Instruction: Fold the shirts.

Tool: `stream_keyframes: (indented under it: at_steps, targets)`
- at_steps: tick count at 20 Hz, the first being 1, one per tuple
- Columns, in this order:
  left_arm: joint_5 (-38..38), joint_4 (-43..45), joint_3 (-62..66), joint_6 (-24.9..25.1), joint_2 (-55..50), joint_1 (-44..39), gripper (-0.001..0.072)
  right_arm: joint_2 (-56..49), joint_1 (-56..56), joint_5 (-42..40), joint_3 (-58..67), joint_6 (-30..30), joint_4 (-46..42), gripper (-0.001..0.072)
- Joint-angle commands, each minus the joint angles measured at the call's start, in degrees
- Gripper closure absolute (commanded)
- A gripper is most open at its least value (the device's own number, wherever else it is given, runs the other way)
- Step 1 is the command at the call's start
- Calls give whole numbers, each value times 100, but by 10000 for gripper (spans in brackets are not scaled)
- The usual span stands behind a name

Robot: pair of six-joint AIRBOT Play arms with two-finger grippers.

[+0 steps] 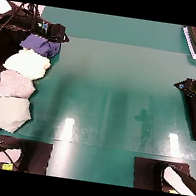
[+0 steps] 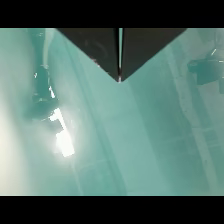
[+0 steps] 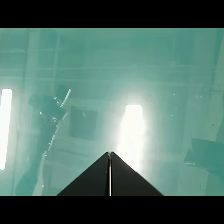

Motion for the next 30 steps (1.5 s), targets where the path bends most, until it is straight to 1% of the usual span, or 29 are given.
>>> stream_keyframes:
  at_steps: [1, 11, 13, 14, 15, 16, 17, 19, 20, 25, 28, 30]
  targets:
    - [2, 0, 2, 0, 4, 0, 681, 4, 7, 0, 7, 2, 2, 695]
    - [11, 0, 2, 0, 4, 0, 681, 4, 7, 26, 7, 2, 7, 695]
    - [201, -103, 2, -46, -2, 0, 680, 4, 7, 28, 7, 2, 7, 695]
    - [466, -35, 2, -2, -2, 0, 671, 4, 7, 22, 7, 2, 4, 695]
    - [807, 258, 2, 175, -2, 2, 315, 4, 7, 22, 7, 2, 7, 695]
    - [1202, 765, 0, 101, -17, 2, -13, 4, 7, 22, 7, 2, 9, 695]
    - [1589, 1397, 2, -101, -66, 24, 3, 4, 7, 24, 7, 2, 9, 695]
    - [2004, 2439, 2, -704, -299, 164, 2, 4, 7, 31, 7, 2, 9, 695]
    - [2063, 2656, 2, -837, -481, 299, 2, 4, 7, 28, 7, 2, 17, 695]
    - [2157, 2662, 2, -903, -1762, 1036, 2, 4, 13, 37, 7, 4, 46, 696]
    - [2426, 2728, 2, -901, -2380, 1182, 2, 4, 31, 50, 4, 4, 48, 695]
    - [2614, 2758, 2, -903, -2608, 1191, 3, 4, 31, 96, 2, 4, 46, 695]
